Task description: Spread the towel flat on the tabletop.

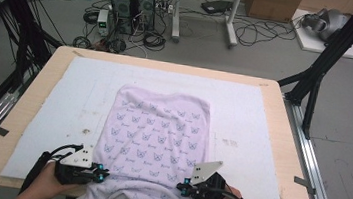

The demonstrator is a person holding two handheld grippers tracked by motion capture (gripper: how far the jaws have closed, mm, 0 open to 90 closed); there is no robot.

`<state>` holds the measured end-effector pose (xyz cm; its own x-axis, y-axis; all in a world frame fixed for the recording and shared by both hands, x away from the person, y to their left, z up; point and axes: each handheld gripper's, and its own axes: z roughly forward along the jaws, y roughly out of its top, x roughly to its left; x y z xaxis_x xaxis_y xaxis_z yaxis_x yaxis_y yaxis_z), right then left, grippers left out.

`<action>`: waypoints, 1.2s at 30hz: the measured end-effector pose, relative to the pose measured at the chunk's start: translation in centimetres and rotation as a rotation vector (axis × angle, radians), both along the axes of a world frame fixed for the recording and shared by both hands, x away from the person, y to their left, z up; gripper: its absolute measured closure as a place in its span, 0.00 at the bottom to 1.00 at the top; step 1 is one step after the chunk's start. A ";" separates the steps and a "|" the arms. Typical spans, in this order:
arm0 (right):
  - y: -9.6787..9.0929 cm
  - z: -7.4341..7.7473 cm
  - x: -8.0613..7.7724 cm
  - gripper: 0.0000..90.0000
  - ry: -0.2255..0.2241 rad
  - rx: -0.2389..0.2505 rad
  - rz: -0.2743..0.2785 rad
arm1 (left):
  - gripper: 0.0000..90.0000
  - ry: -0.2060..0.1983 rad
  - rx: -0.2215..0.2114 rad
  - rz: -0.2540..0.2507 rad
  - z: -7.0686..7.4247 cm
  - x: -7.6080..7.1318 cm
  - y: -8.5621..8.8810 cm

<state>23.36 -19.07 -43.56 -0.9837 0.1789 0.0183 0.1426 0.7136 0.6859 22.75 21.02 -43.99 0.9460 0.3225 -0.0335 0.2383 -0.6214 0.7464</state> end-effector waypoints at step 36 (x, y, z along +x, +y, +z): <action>1.7 1.0 0.5 0.69 -0.009 0.069 0.004 | 0.66 -0.033 -0.018 0.028 1.0 1.4 -2.0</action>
